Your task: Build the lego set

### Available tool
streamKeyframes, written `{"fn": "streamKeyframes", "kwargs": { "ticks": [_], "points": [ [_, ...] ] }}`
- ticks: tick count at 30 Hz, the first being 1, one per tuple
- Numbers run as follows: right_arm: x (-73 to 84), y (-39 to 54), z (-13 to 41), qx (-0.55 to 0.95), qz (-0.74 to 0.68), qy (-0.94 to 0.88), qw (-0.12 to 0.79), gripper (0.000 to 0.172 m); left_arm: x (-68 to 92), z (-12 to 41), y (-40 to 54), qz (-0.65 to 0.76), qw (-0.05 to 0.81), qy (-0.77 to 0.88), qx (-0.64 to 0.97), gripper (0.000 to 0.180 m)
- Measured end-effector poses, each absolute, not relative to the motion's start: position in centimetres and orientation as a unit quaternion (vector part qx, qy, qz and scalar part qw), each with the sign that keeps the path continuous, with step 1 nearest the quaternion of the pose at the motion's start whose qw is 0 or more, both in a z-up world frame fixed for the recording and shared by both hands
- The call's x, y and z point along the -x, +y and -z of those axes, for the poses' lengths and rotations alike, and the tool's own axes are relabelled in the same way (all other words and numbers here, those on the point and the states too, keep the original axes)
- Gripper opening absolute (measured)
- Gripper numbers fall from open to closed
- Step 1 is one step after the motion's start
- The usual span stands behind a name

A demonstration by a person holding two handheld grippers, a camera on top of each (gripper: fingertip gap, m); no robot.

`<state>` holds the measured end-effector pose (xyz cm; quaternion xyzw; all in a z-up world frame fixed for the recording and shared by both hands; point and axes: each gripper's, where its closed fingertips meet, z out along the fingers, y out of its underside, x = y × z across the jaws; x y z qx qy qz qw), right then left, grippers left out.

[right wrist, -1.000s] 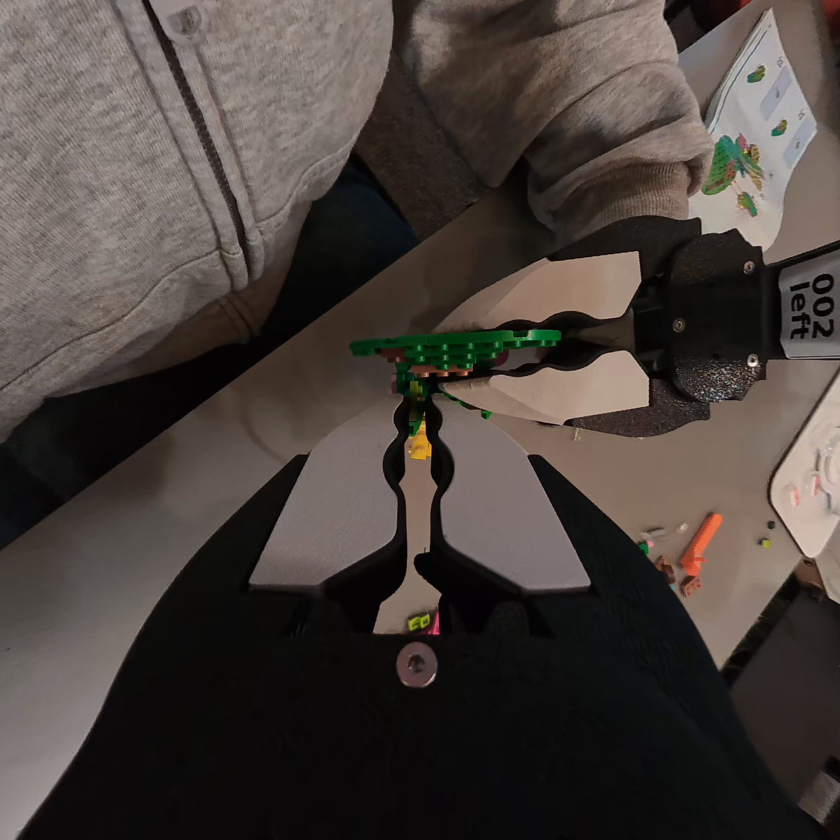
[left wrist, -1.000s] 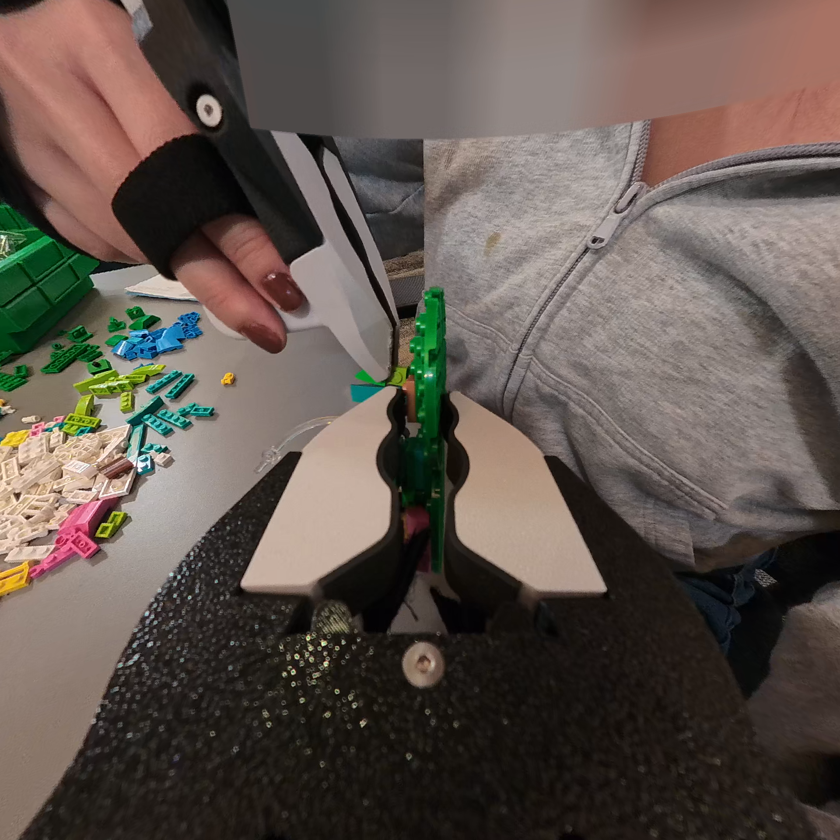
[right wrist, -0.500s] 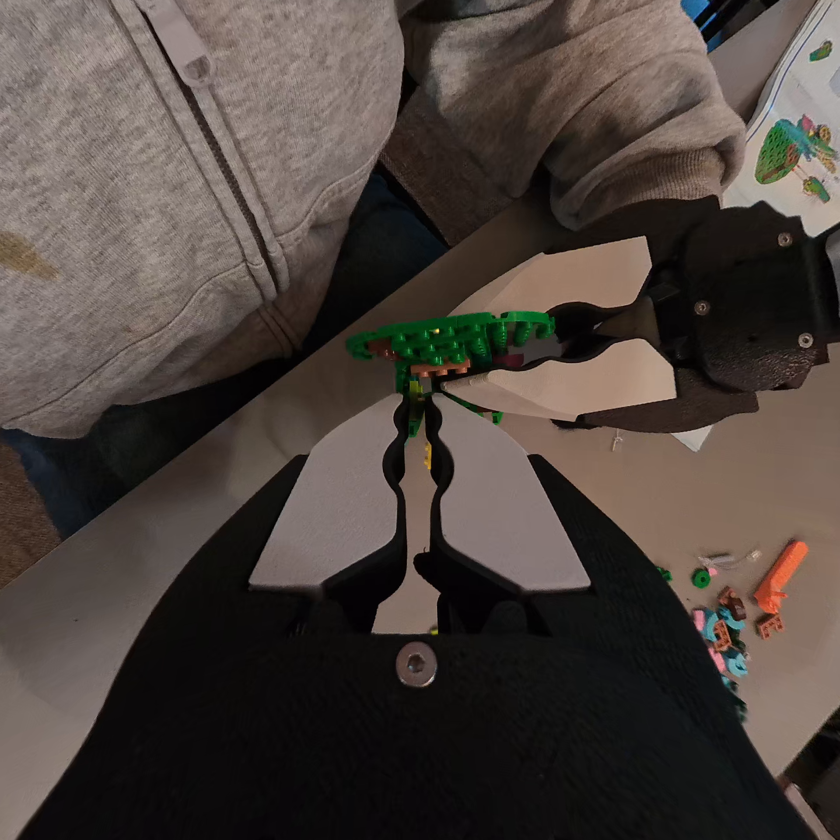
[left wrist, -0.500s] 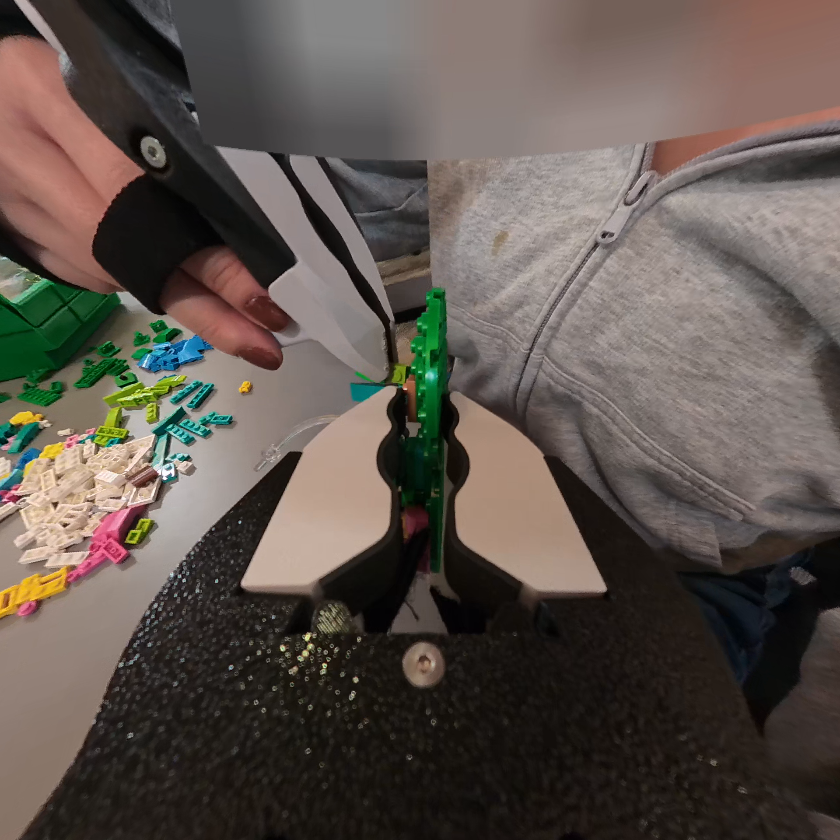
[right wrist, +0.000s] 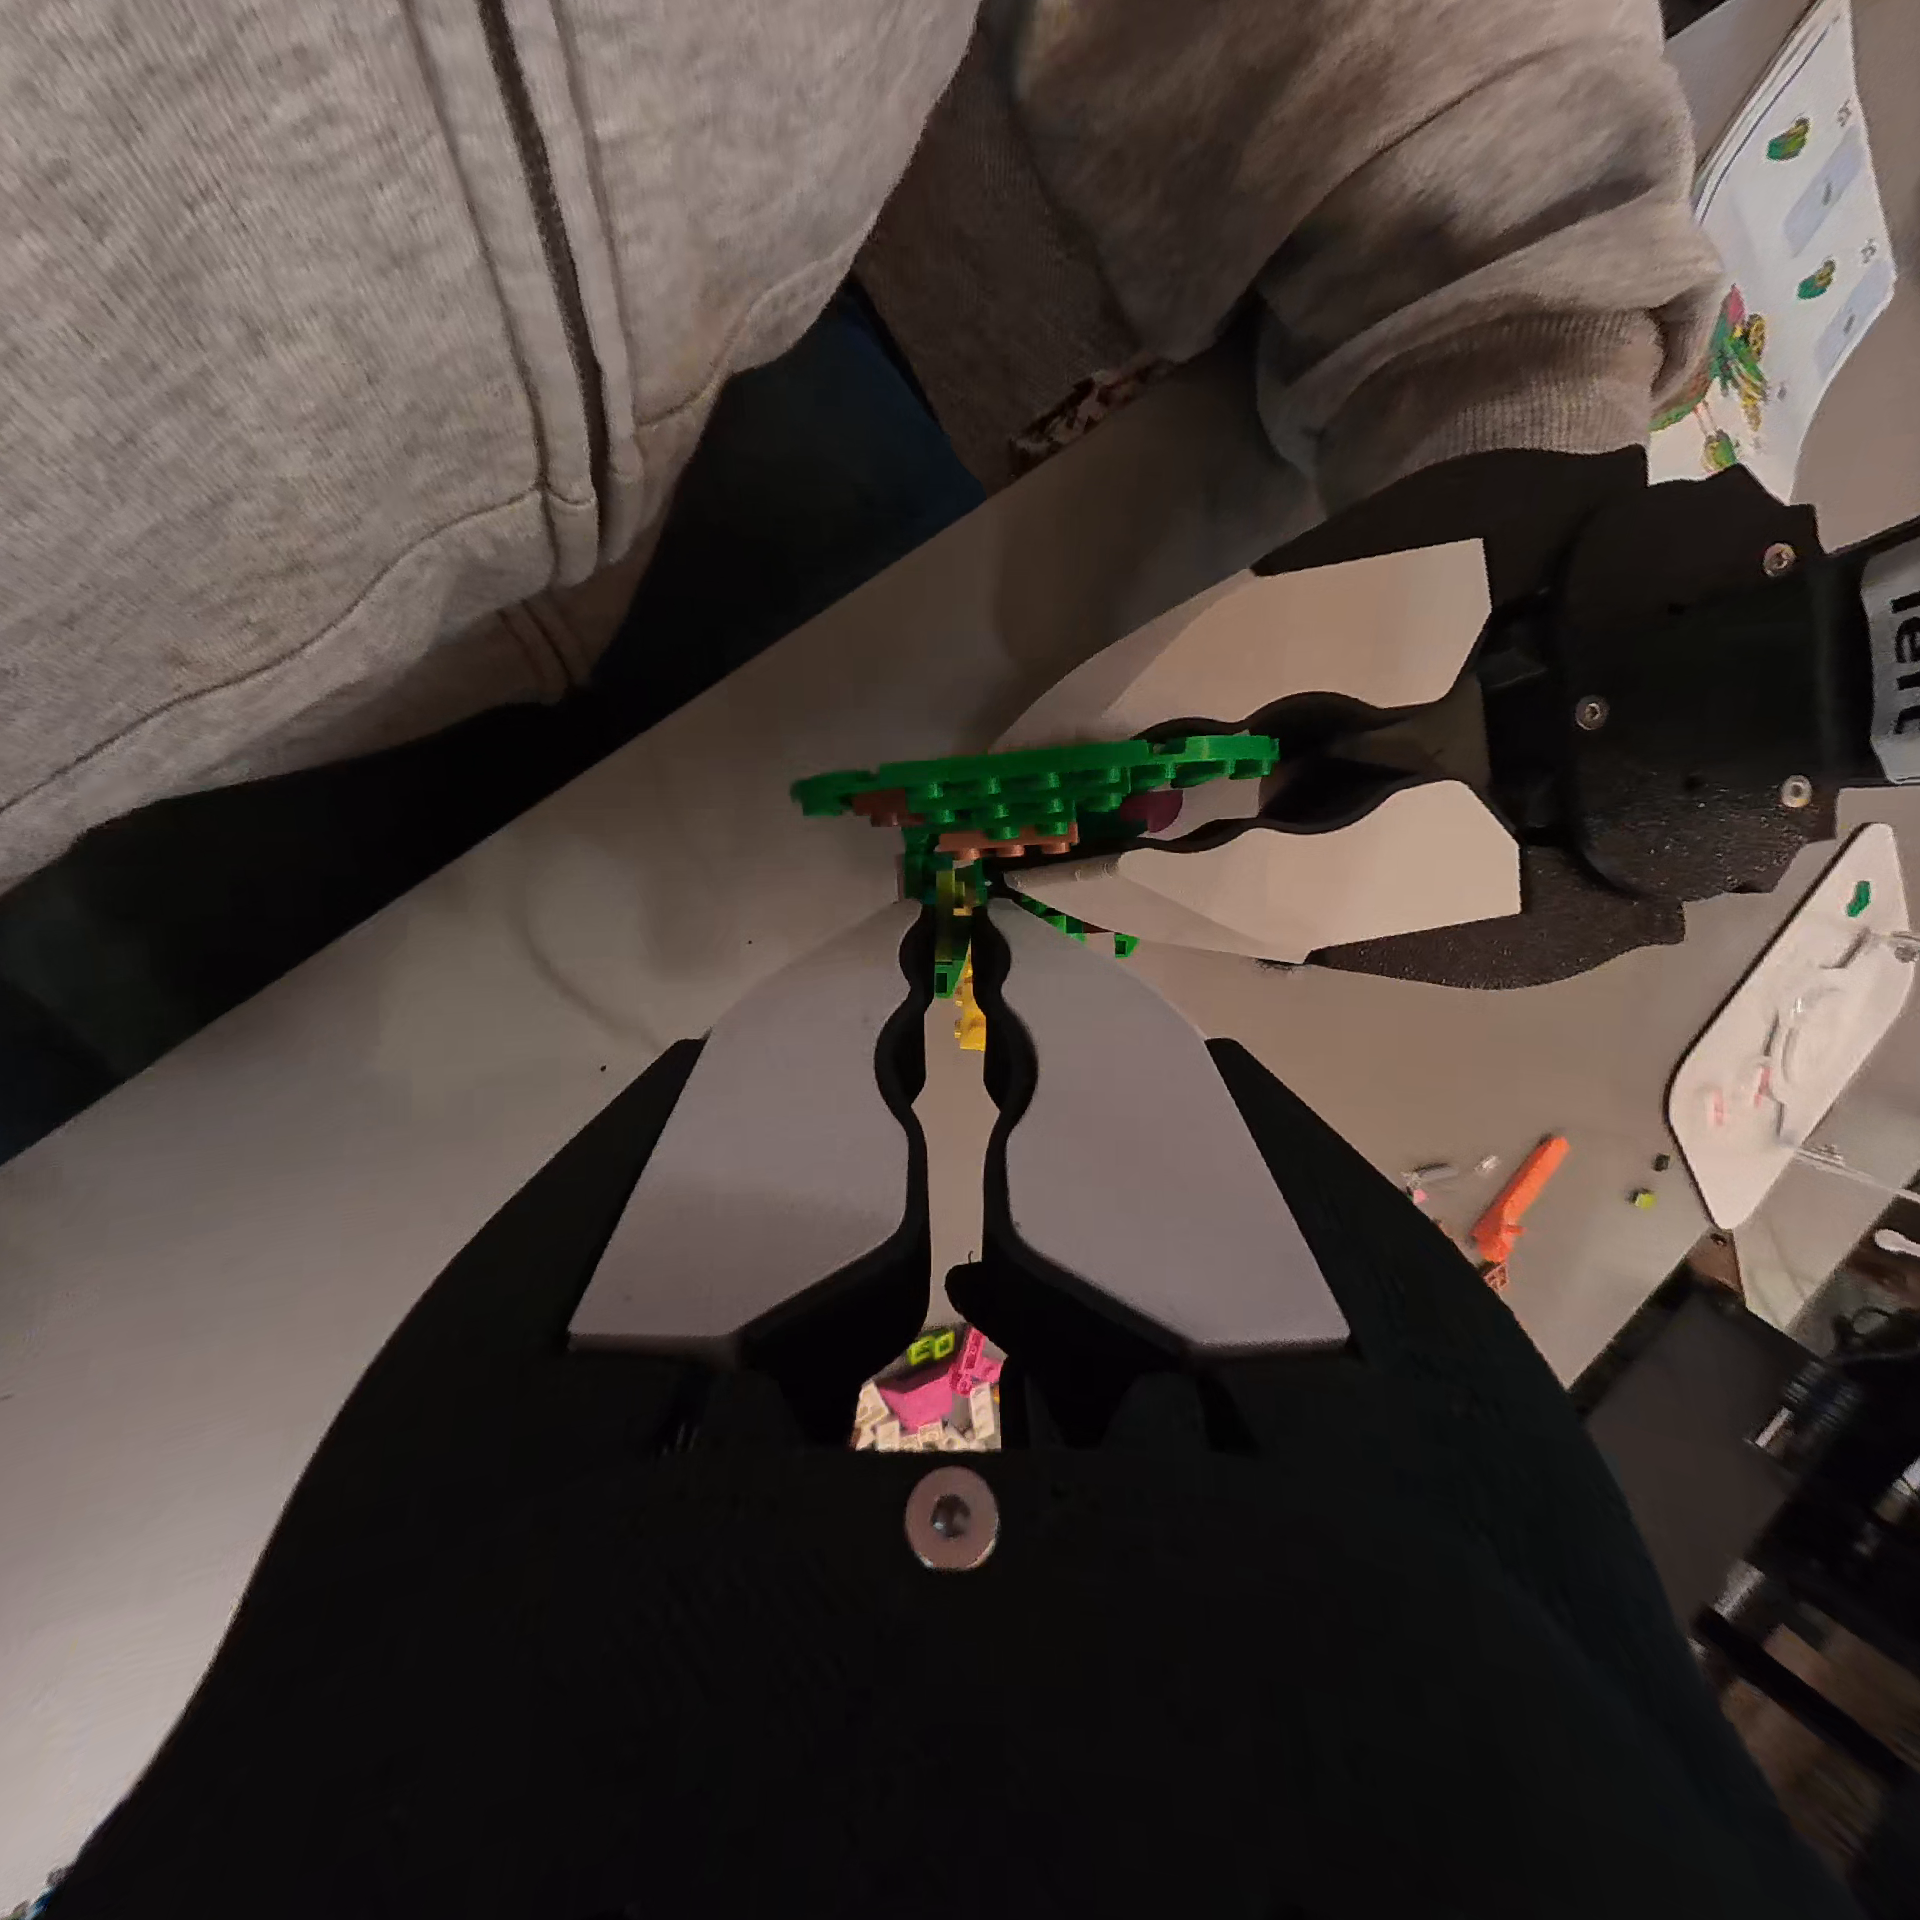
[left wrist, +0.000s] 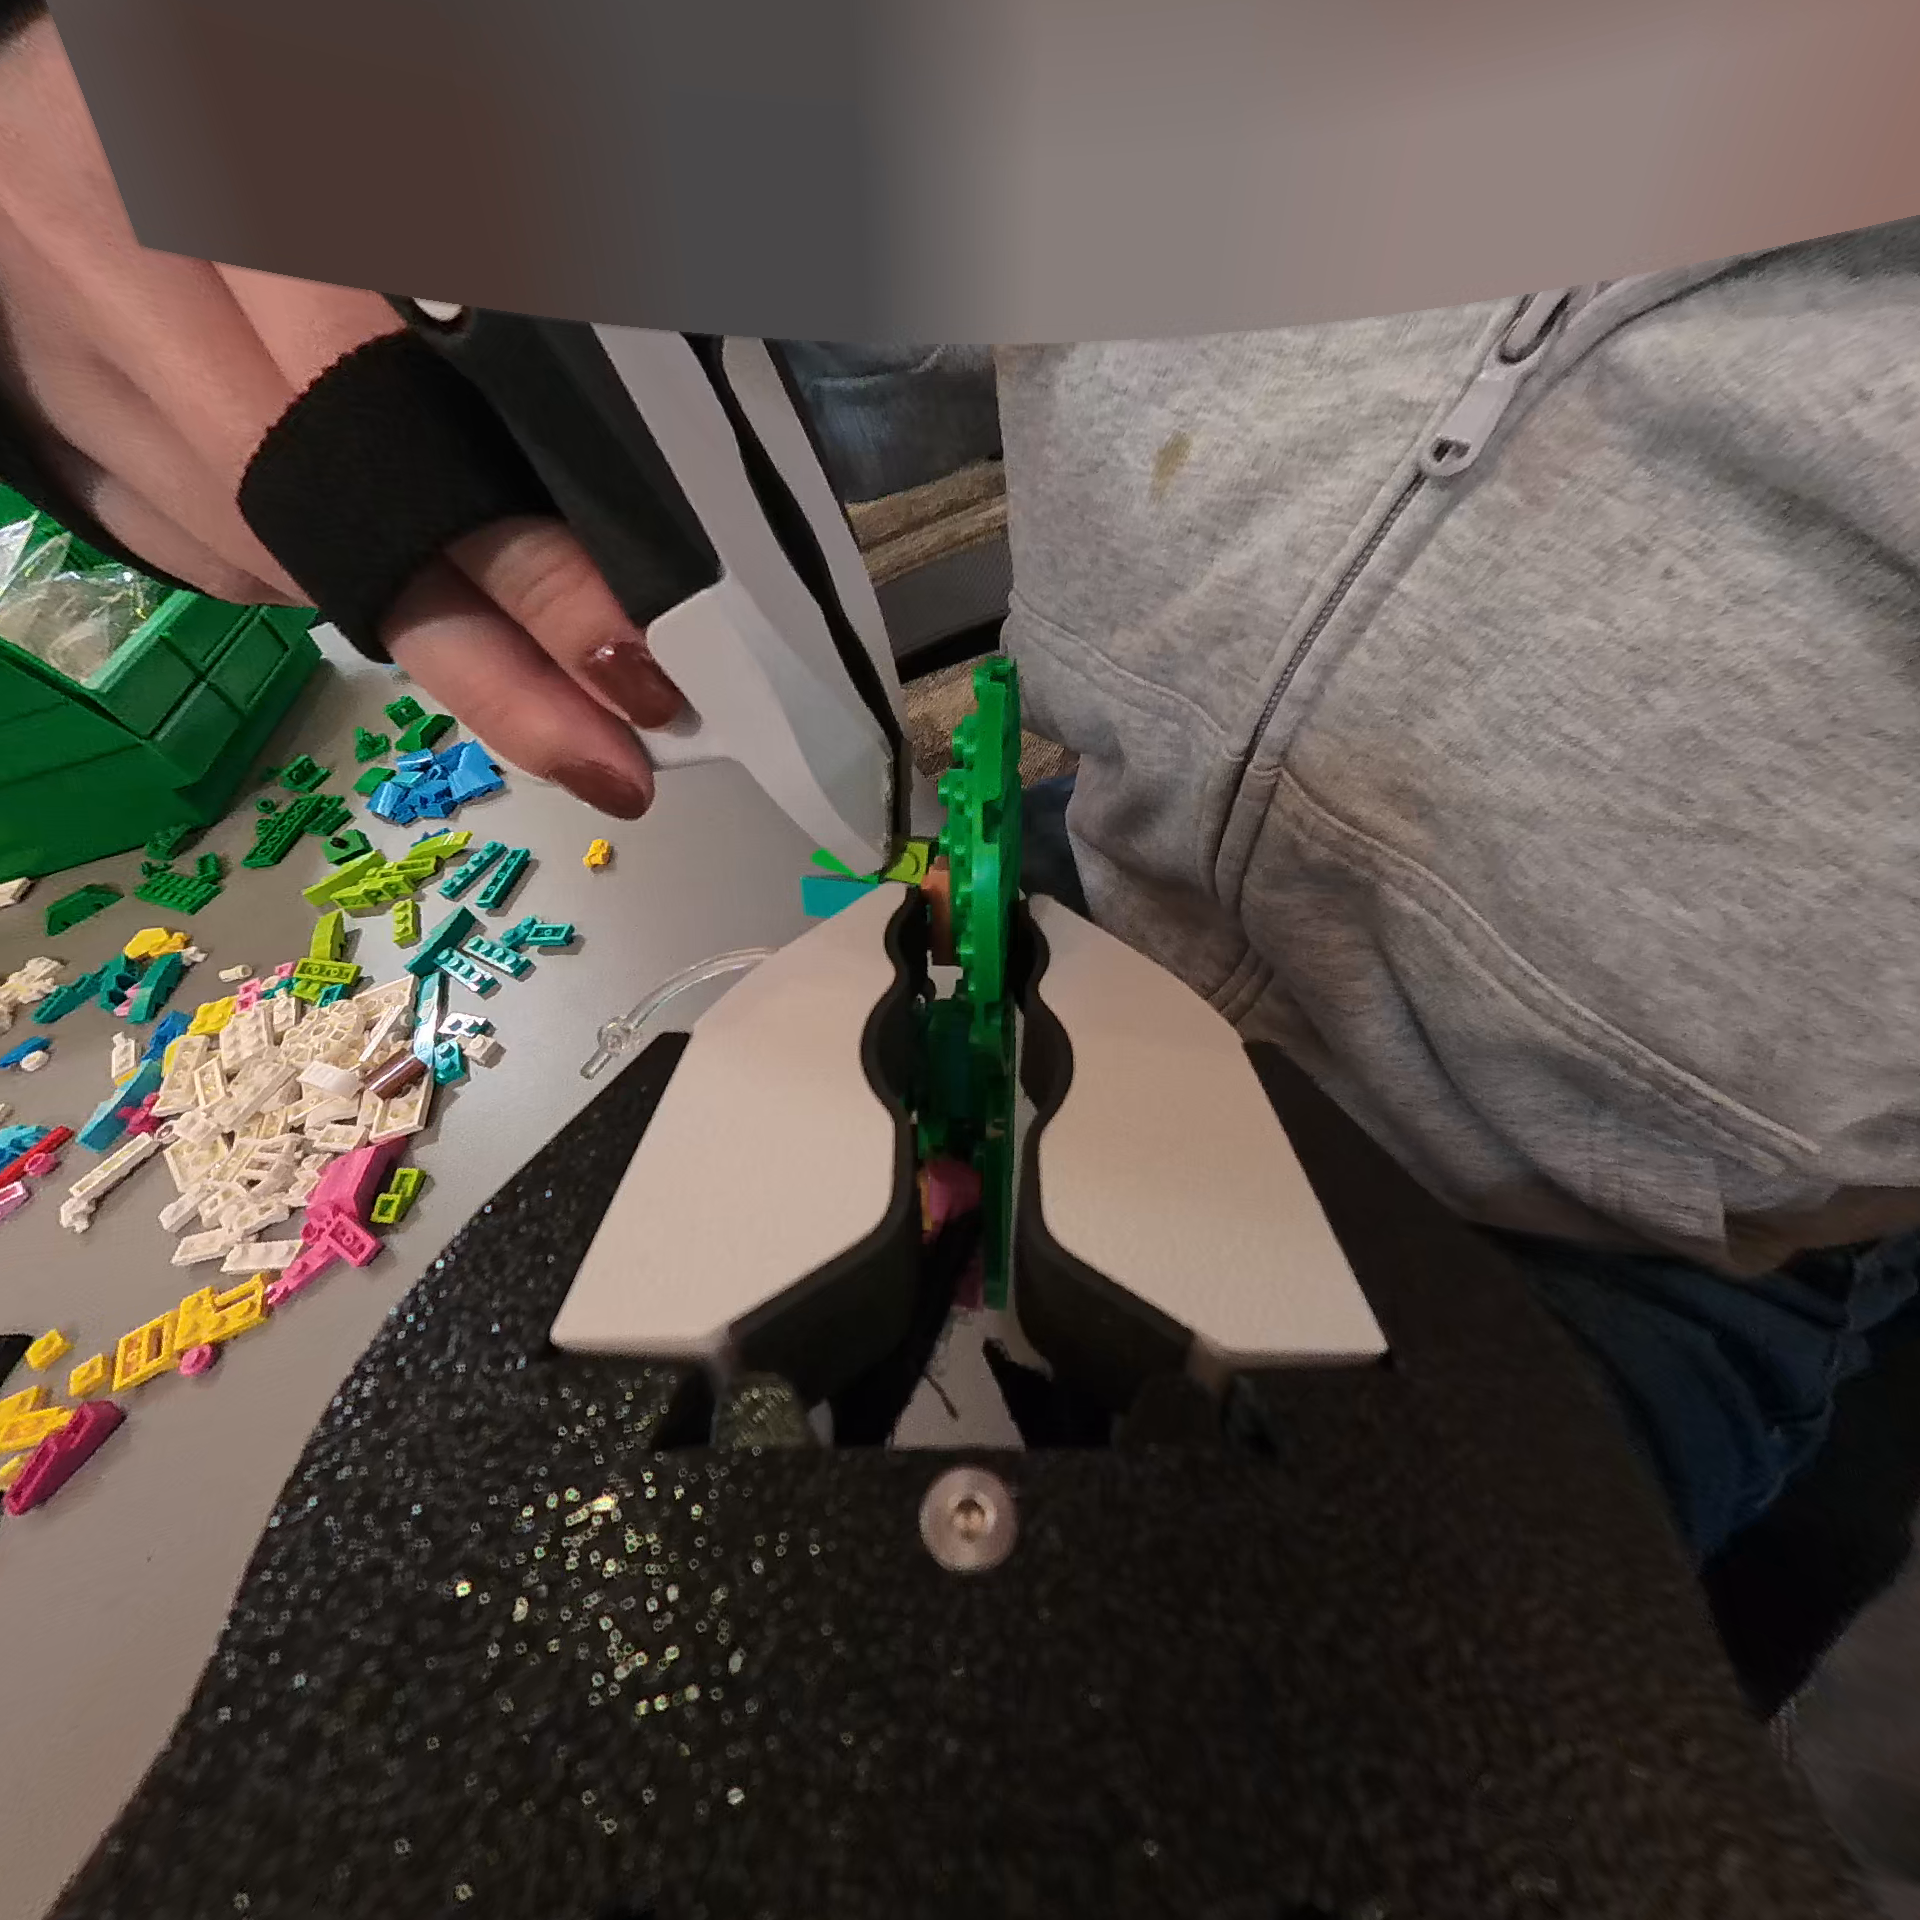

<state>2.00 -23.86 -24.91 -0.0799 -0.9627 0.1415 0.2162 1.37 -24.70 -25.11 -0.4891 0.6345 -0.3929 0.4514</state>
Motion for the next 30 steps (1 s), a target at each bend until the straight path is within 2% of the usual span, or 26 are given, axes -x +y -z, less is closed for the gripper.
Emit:
{"fn": "streamKeyframes", "kwargs": {
  "ticks": [1, 30],
  "points": [
    [-2.08, -23.91, 24.91, 0.08, -0.143, -0.963, 0.214, 0.004, -1.42, 25.15, -24.72, 0.392, 0.45, 0.636, 0.489, 0.016],
    [-2.29, -24.65, 24.62, 0.073, -0.148, -0.966, 0.2, 0.008, -1.33, 24.74, -24.95, 0.413, 0.458, 0.628, 0.475, 0.016]
  ]
}}
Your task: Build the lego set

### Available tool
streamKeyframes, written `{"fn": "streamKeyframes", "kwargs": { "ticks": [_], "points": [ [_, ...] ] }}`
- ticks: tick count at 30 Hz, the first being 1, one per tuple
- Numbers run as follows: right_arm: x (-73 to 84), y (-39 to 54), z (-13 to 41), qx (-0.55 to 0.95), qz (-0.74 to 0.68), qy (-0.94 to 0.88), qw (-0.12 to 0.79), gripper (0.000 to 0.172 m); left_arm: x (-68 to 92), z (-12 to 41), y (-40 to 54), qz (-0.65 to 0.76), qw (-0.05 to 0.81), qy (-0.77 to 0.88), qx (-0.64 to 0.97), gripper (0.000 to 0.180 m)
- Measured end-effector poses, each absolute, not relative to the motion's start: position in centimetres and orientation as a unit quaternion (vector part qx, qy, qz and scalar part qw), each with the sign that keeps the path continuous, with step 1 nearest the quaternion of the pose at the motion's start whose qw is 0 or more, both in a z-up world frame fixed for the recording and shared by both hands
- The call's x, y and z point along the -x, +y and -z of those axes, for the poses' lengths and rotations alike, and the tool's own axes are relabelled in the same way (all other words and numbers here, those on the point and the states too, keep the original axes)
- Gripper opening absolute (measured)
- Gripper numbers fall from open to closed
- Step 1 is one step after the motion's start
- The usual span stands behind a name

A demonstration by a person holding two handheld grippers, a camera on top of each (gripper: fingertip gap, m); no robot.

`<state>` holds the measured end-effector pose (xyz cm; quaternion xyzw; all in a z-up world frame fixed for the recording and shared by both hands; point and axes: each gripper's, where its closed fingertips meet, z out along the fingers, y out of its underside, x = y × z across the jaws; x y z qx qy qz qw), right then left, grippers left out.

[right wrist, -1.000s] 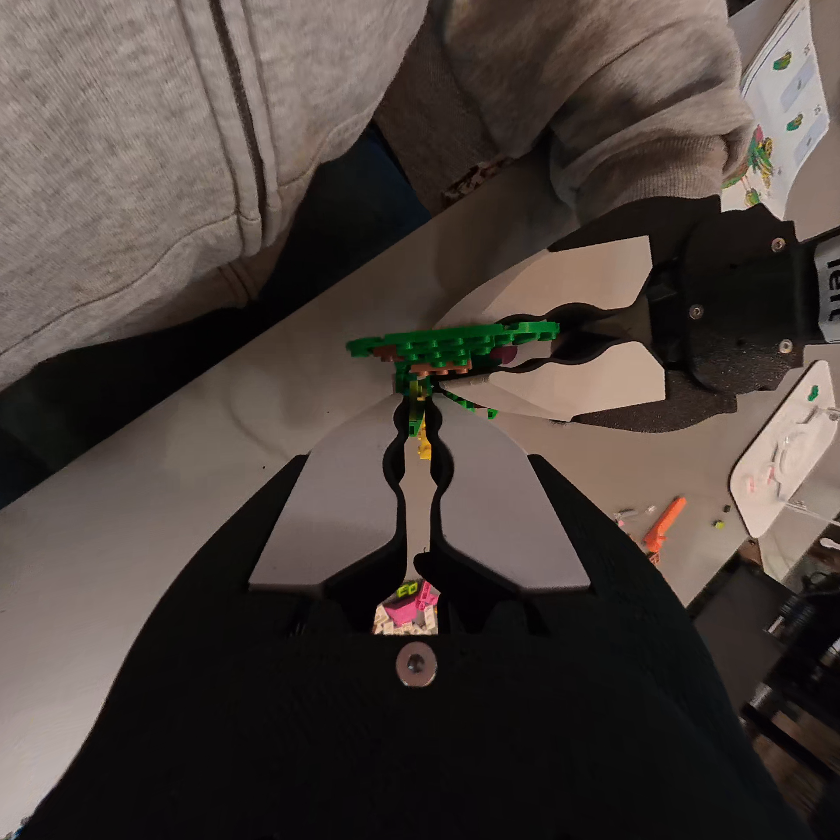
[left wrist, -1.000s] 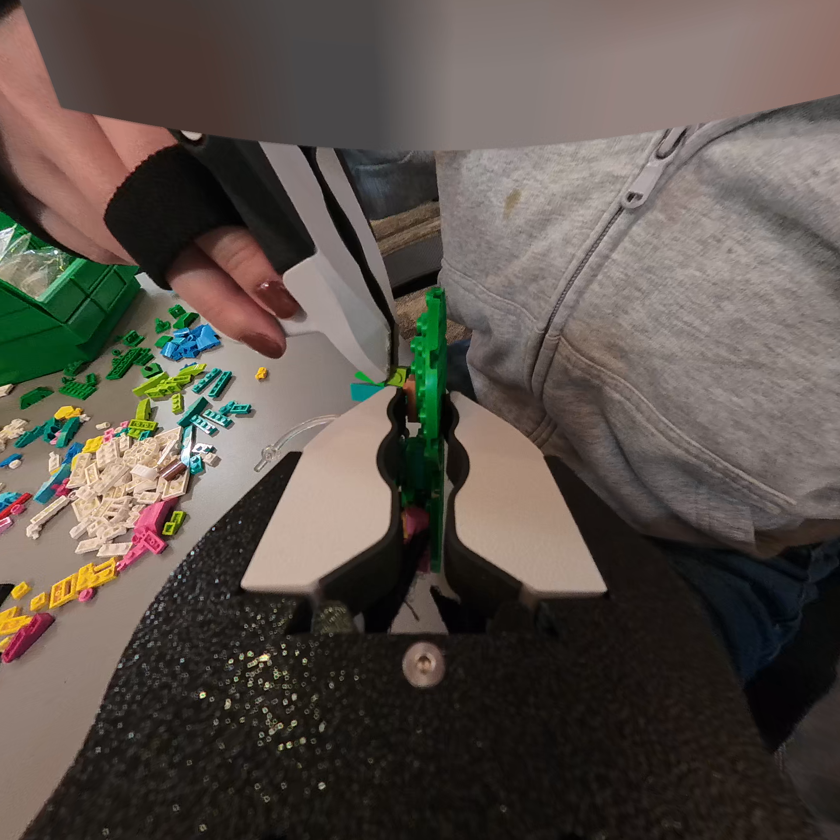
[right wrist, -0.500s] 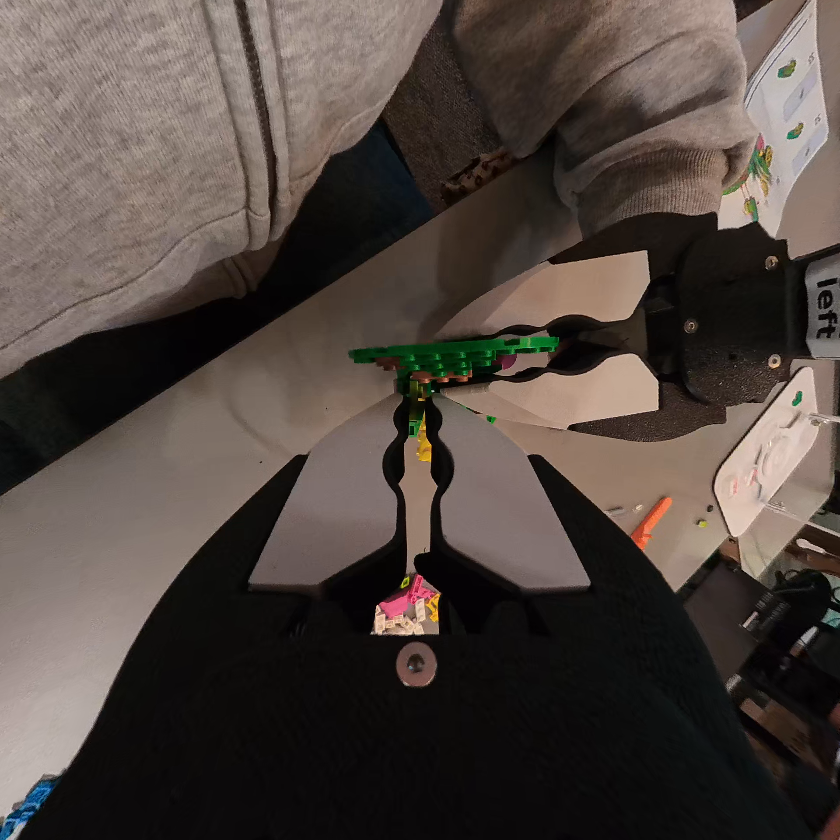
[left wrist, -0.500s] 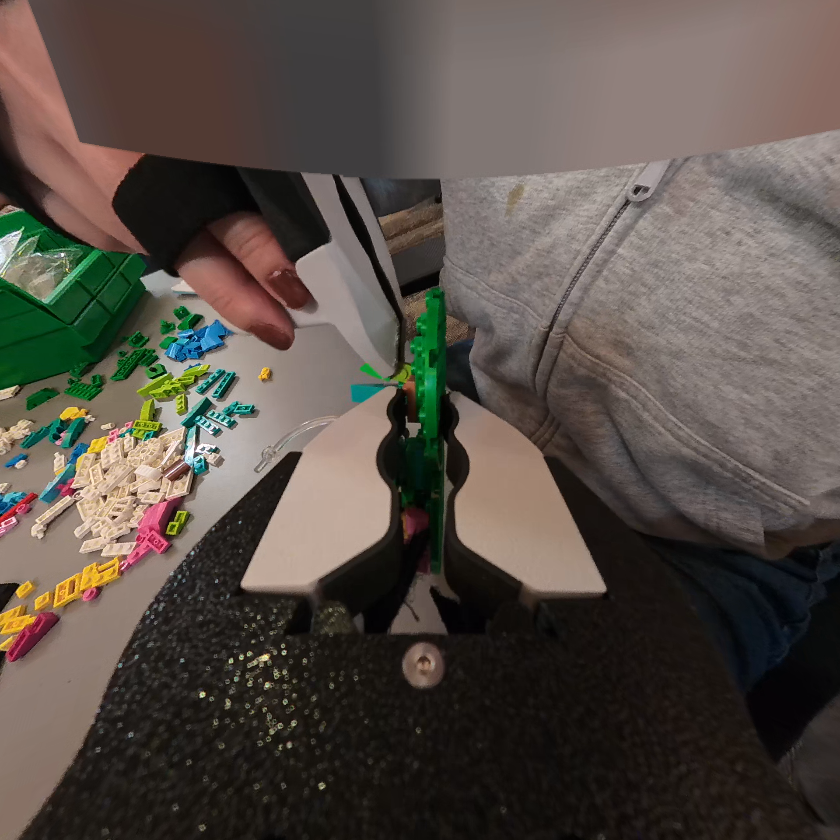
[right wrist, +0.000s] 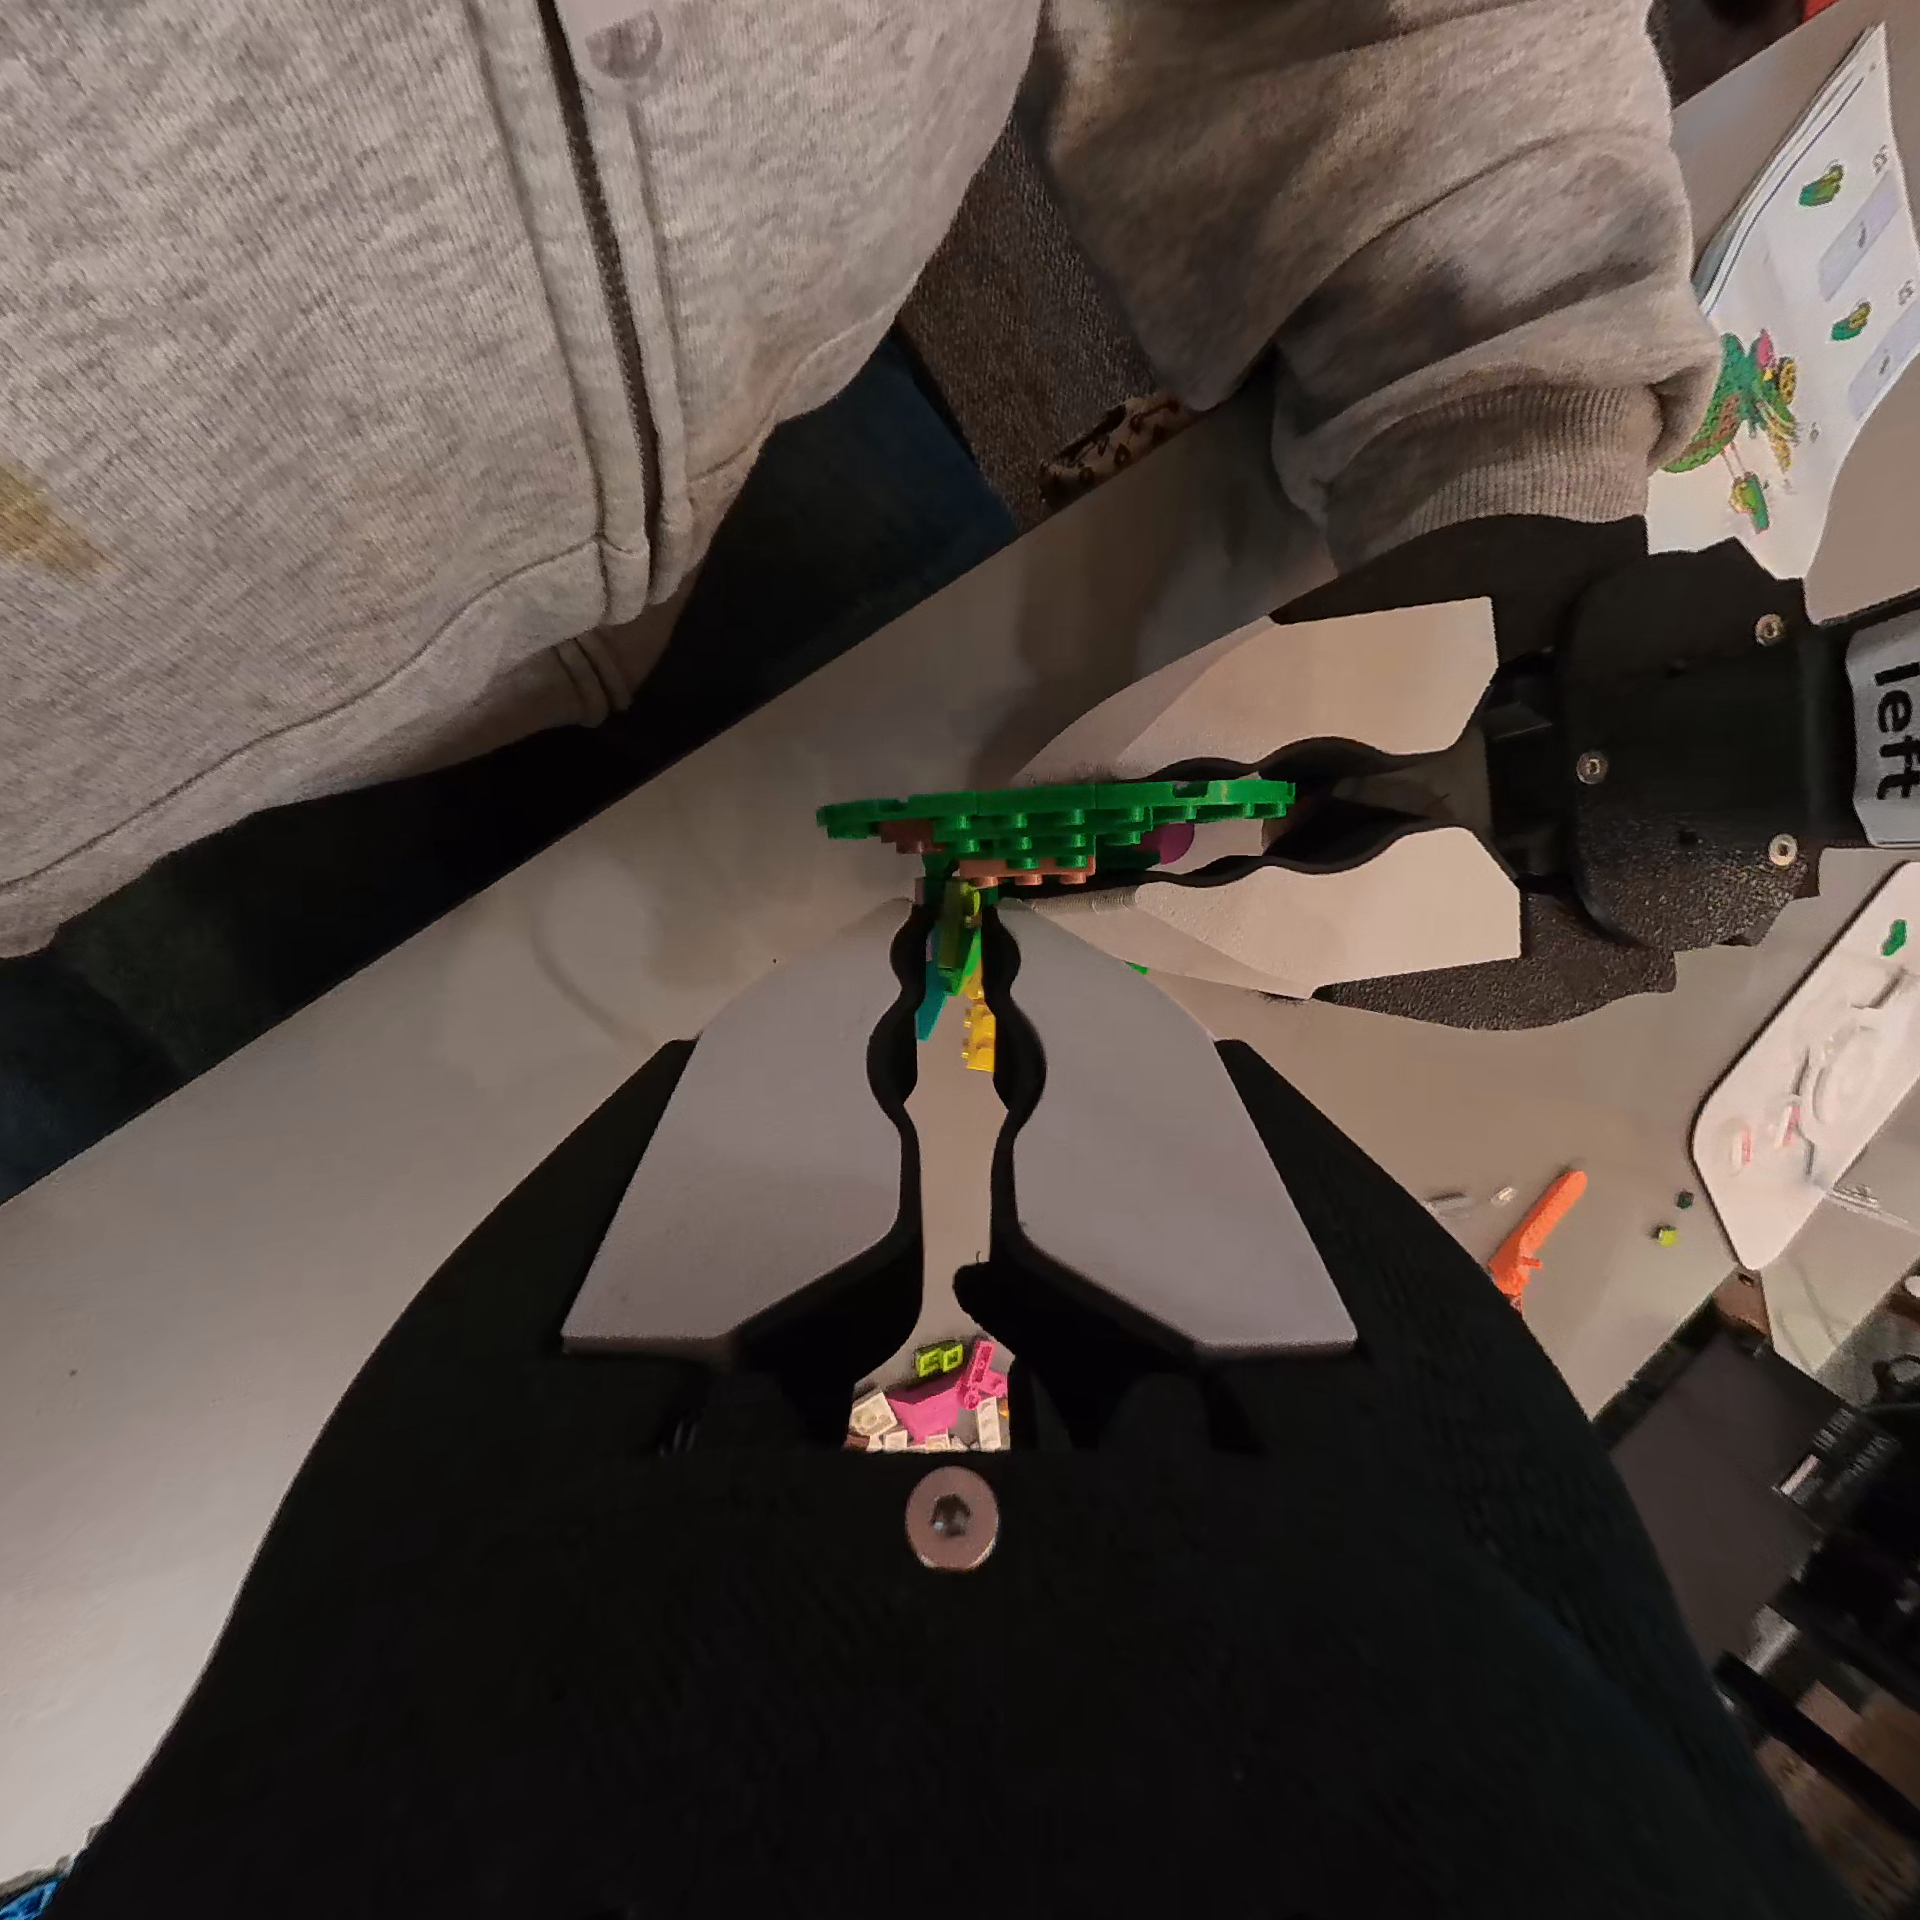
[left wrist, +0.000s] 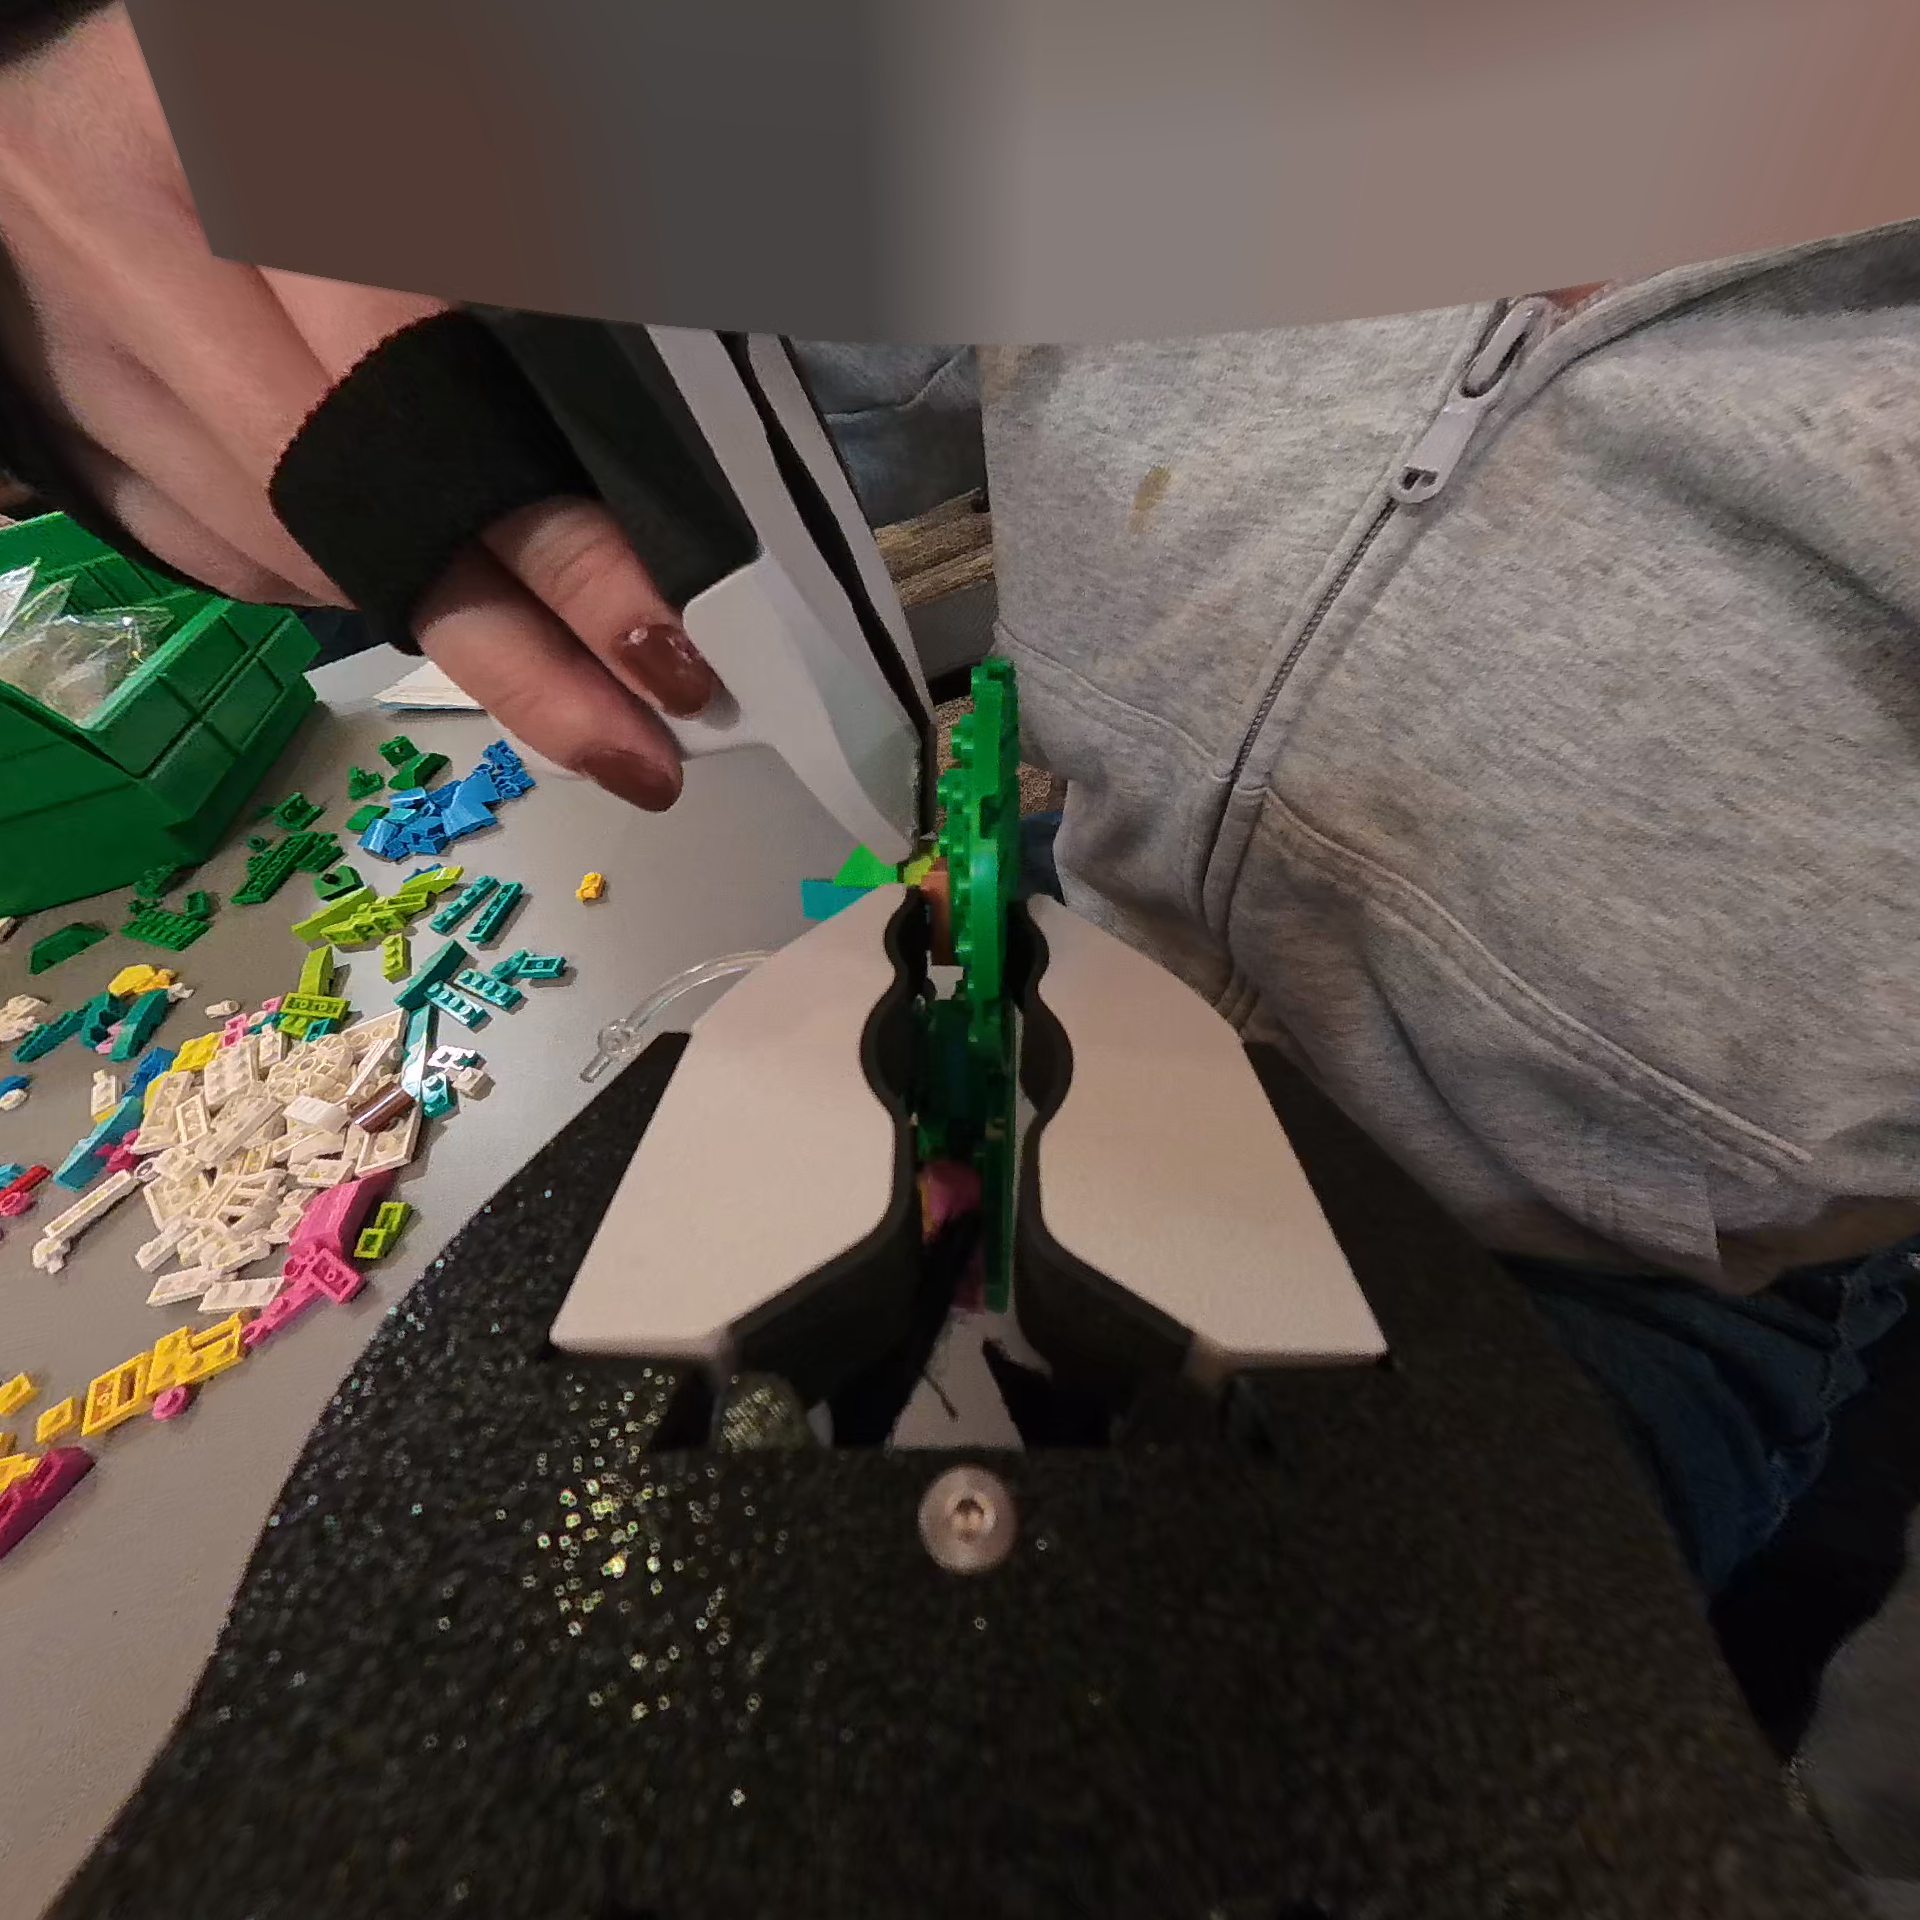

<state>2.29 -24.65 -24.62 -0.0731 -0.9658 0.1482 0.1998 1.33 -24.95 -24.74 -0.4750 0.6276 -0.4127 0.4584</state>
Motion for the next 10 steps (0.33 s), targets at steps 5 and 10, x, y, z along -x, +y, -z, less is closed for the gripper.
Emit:
{"fn": "streamKeyframes", "kwargs": {
  "ticks": [5, 10],
  "points": [
    [-2.18, -24.67, 24.6, 0.071, -0.148, -0.965, 0.202, 0.01, -1.28, 24.68, -24.99, 0.414, 0.459, 0.627, 0.474, 0.015],
    [-2.3, -24.69, 24.59, 0.073, -0.152, -0.966, 0.196, 0.017, -1.25, 24.57, -25.01, 0.418, 0.46, 0.625, 0.472, 0.015]
  ]
}}
